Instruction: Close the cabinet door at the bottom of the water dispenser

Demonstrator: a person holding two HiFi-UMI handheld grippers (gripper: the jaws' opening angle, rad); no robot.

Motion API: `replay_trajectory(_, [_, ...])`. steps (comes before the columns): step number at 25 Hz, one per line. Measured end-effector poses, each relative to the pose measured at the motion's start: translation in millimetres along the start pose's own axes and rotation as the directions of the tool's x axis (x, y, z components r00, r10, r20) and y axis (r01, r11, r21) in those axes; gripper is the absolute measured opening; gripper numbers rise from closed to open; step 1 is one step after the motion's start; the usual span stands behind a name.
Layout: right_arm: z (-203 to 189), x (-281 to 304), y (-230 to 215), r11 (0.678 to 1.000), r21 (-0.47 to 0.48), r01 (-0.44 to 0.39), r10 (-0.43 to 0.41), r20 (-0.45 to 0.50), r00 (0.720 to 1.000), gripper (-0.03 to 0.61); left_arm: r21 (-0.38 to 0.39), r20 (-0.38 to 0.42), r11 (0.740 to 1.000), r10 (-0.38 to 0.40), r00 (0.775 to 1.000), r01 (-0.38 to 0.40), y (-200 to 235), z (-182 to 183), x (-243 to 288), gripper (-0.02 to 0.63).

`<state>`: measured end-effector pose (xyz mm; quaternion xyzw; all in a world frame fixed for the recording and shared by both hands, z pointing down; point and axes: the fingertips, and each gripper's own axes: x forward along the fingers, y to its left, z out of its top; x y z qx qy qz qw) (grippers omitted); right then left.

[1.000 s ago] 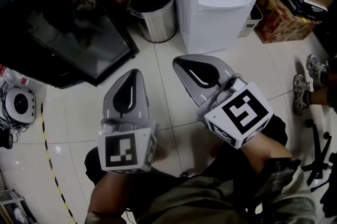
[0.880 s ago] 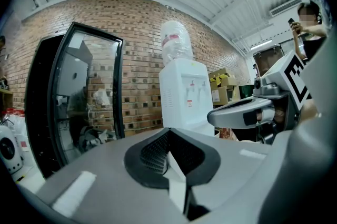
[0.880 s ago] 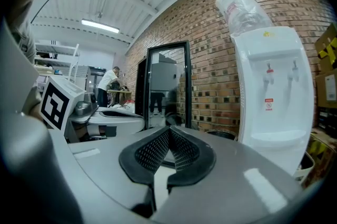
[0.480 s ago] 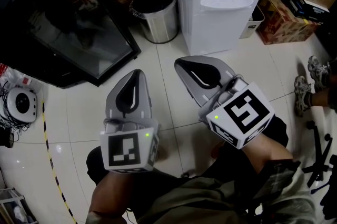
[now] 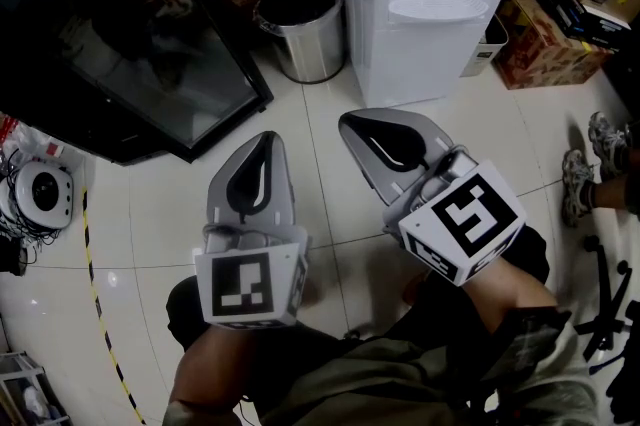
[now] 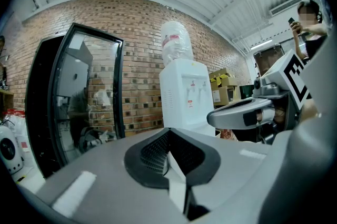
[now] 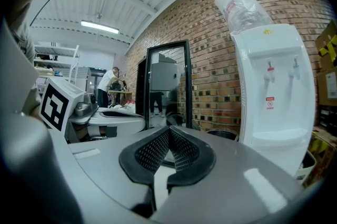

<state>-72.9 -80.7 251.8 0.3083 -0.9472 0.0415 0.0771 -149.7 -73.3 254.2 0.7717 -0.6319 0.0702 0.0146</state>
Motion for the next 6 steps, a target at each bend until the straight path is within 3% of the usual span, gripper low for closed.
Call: replay_trajectory(6, [-1.0, 1.9, 1.2, 1.000, -0.001, -0.001, 0.001, -0.003, 1.000, 0.000, 0.014, 0.004, 1.000, 0.008, 1.000, -0.008, 4.8, -3.5, -0.6, 0.000])
